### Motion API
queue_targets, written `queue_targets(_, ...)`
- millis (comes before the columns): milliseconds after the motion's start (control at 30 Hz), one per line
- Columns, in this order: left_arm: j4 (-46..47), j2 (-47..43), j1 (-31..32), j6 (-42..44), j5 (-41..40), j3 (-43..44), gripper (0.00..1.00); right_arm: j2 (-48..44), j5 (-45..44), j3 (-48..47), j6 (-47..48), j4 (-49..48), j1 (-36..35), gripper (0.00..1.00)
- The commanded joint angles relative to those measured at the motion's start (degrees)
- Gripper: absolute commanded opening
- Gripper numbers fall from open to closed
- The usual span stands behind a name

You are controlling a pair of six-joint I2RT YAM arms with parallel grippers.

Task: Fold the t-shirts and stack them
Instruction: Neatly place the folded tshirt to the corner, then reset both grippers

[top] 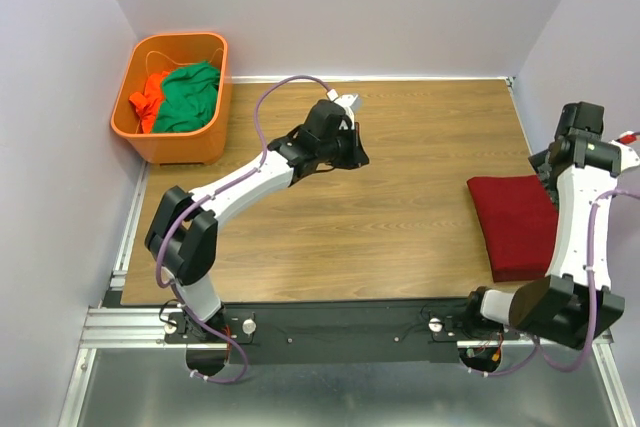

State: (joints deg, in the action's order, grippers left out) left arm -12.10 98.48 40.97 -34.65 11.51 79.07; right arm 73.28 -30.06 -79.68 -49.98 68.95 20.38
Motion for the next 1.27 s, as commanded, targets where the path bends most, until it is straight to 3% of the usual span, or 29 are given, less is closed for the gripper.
queue_targets(0,0.50,-3.37,-0.01,1.17,0.27,-0.58,0.00,-5.33,14.82,5.65,8.03,-14.06,0.45,1.00)
queue_targets(133,0.50,-4.78,-0.28,0.99,-0.43,-1.02,0.00,-7.62,24.42,8.92,11.56,-22.68,-0.51,1.00)
queue_targets(200,0.41,-6.27,-0.54,0.82,-1.40,-1.80,0.00,-7.88,26.64,11.38,11.66,-26.56,-7.15,1.00)
queue_targets(233,0.58,-6.28,-0.54,0.82,-1.84,-2.33,0.00,-7.62,25.77,11.39,11.31,-27.45,-7.20,1.00)
queue_targets(333,2.25,-10.22,-1.42,0.29,-3.15,-5.41,0.00,-4.56,19.70,11.65,9.55,-30.35,-24.18,1.00)
queue_targets(467,3.66,-14.96,-2.82,-0.41,-7.80,-10.50,0.00,0.97,14.00,12.35,8.23,-36.33,-39.57,1.00)
queue_targets(633,2.52,-21.03,-4.93,-0.41,-14.40,-14.89,0.00,7.22,12.40,12.35,11.56,-45.81,-53.06,1.00)
queue_targets(767,3.04,-25.52,-6.25,-1.20,-18.36,-18.94,0.00,8.20,17.14,16.13,12.97,-52.15,-53.52,1.00)
queue_targets(1233,3.48,-28.16,-8.45,-1.03,-20.12,-22.29,0.02,8.82,13.37,20.35,15.35,-56.29,-53.52,1.00)
